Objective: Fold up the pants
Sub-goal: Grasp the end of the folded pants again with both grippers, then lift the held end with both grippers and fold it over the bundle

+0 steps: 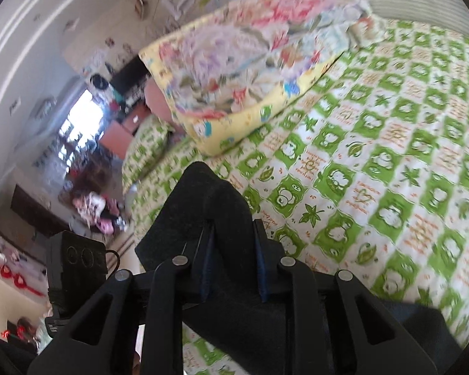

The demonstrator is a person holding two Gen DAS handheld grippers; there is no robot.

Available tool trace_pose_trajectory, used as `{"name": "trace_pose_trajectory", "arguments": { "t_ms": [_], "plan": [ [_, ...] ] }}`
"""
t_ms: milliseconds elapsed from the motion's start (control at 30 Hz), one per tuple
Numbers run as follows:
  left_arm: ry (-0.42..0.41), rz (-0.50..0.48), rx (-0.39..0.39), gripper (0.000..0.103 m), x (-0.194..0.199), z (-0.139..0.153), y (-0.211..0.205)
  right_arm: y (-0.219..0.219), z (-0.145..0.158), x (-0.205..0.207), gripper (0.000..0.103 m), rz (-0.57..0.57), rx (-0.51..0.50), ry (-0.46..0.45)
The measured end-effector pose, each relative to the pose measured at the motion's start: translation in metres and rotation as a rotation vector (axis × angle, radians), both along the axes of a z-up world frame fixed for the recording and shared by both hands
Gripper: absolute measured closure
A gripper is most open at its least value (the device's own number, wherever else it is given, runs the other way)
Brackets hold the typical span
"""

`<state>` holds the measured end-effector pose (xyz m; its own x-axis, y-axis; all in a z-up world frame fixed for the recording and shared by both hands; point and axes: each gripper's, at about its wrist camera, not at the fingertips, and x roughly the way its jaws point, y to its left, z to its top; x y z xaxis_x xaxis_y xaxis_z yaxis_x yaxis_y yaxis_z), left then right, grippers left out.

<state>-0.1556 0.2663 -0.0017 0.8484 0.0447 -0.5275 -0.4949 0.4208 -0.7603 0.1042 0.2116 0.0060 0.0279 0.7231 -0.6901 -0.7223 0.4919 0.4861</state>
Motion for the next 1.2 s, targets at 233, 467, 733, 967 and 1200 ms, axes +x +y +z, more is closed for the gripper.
{"name": "trace_pose_trajectory", "arguments": {
  "t_ms": [233, 467, 733, 967, 1200],
  "plan": [
    [-0.044, -0.073, 0.077, 0.088, 0.010, 0.027, -0.032, -0.050, 0.021, -0.012, 0.079, -0.099, 0.119, 0.005],
    [-0.065, -0.154, 0.137, 0.088, 0.028, 0.049, -0.077, -0.103, 0.039, -0.021, 0.079, -0.186, 0.198, -0.005],
    [-0.056, -0.274, 0.198, 0.088, 0.057, 0.067, -0.134, -0.163, 0.050, -0.031, 0.081, -0.270, 0.254, -0.041],
    [-0.025, -0.372, 0.247, 0.088, 0.086, 0.072, -0.186, -0.226, 0.045, -0.031, 0.082, -0.365, 0.332, -0.009],
    [0.028, -0.467, 0.272, 0.087, 0.117, 0.061, -0.231, -0.282, 0.026, -0.032, 0.082, -0.457, 0.347, 0.012]
  ]
}}
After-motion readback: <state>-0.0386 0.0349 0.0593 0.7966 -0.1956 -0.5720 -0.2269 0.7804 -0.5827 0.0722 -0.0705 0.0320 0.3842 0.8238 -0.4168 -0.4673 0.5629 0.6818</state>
